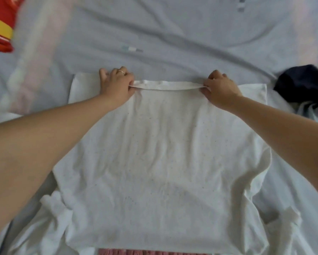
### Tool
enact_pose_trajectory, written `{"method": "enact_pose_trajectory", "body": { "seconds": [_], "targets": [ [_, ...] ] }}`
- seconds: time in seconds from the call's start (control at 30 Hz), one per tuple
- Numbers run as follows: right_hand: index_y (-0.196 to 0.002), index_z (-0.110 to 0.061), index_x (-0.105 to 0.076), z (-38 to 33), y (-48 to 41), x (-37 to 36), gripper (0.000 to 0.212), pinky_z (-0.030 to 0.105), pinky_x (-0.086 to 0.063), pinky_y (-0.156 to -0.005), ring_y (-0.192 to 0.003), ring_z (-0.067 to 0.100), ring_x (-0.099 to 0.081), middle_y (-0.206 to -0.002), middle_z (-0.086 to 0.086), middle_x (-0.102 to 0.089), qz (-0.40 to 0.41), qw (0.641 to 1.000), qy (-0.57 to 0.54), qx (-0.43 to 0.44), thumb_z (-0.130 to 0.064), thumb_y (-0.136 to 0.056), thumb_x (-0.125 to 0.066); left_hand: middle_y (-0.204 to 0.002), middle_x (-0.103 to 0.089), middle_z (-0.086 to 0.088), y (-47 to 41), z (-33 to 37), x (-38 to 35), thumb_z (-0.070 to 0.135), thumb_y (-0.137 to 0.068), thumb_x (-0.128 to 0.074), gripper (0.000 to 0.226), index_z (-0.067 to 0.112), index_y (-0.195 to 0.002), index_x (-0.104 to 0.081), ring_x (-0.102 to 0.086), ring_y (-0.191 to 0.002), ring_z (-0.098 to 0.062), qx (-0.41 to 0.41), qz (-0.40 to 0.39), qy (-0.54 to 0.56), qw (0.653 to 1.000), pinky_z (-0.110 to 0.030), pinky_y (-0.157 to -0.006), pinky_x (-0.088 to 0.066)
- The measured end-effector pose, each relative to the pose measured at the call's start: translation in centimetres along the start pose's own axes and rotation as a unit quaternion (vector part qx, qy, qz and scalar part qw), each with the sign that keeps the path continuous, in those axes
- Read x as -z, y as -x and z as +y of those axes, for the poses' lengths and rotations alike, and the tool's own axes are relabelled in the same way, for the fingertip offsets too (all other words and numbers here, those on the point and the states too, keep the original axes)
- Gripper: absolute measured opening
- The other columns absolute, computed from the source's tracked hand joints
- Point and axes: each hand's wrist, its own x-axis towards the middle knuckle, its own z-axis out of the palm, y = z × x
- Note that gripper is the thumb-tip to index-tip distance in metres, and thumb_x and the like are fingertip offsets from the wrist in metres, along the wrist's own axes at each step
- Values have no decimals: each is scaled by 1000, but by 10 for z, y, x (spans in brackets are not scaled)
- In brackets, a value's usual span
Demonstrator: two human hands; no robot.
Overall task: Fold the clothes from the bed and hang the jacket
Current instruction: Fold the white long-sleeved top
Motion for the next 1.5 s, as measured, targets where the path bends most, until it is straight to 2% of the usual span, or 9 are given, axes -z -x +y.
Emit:
{"method": "enact_pose_trajectory", "body": {
  "seconds": [0.27, 0.57, 0.7, 0.87, 1.03, 1.13, 1.27, 1.4, 1.5],
  "targets": [
    [-106, -20, -66, 16, 18, 31, 33, 35, -34, -86, -96, 31, -54, -105, 9, -60, -95, 995, 32, -28, -42, -97, -43, -109, -60, -3, -13, -26, 44, 39, -91, -58, 27, 14, -93, -67, -57, -102, -30, -56, -188, 14, 980, -30, -82, -33],
    [-77, -2, -71, -15, 132, 41, 31, 41, -38, -93, -79, 38, -56, -74, 20, -61, 63, 997, 31, -38, -22, -80, -48, -75, -62, -3, 116, 0, 97, 32, -87, -51, 26, 17, -82, -73, -61, -73, -28, -151, 88, 22, 984, -36, -75, -22],
    [-74, -3, -72, -60, 245, 76, 21, 46, -22, -112, -67, 36, -61, -67, 15, -57, 77, 996, 7, 51, -8, -67, -52, -80, -64, -1, 215, 22, 159, 12, -78, -58, 22, 23, -90, -74, -61, -74, -26, -174, 54, 44, 982, -36, -81, -22],
    [-92, -6, -75, -53, 336, 135, 28, 45, -18, -117, -67, 36, -61, -72, 14, -57, 87, 996, -5, -8, -5, -74, -53, -79, -62, -3, 275, 11, 243, 30, -88, -50, 27, 20, -79, -73, -60, -75, -27, -145, 7, -6, 989, -32, -91, -13],
    [-90, -6, -76, -57, 411, 201, 21, 44, -47, -95, -70, 32, -57, -68, 9, -49, 120, 989, -75, 50, 0, -75, -62, -77, -63, -5, 320, 13, 319, 23, -83, -56, 21, 16, -81, -76, -63, -71, -28, -181, 11, 25, 983, -21, -103, -3],
    [-96, -8, -76, -56, 445, 233, 21, 27, -38, -60, -68, 32, -57, -73, 11, -51, 67, 989, -132, 9, -1, -77, -70, -74, -64, -7, 347, 14, 354, 18, -79, -58, 19, 13, -79, -76, -60, -66, -27, -229, -36, 60, 971, -31, -91, -30],
    [-100, -11, -76, -53, 463, 262, 20, 31, -41, -59, -68, 35, -56, -76, 10, -50, 40, 992, -118, 20, -7, -82, -69, -77, -63, -12, 367, 12, 384, -2, -71, -77, 14, 8, -81, -76, -59, -57, -36, -212, -82, 64, 972, -41, -66, -46],
    [-114, -20, -70, -53, 468, 289, 26, 30, -36, -67, -89, 33, -55, -90, 3, -46, -25, 998, -55, -29, -18, -92, -58, -94, -67, -11, 365, 23, 413, 4, -75, -75, 8, 6, -83, -75, -63, -80, -36, -112, -139, 93, 979, -35, -71, -44],
    [-110, -17, -71, -55, 470, 306, 27, 32, -35, -64, -89, 33, -57, -95, 8, -54, 31, 995, -56, -79, -12, -90, -55, -89, -70, -17, 366, 26, 430, 9, -77, -75, 10, 6, -86, -76, -64, -85, -35, -55, -116, 104, 986, -36, -76, -46]
  ]
}}
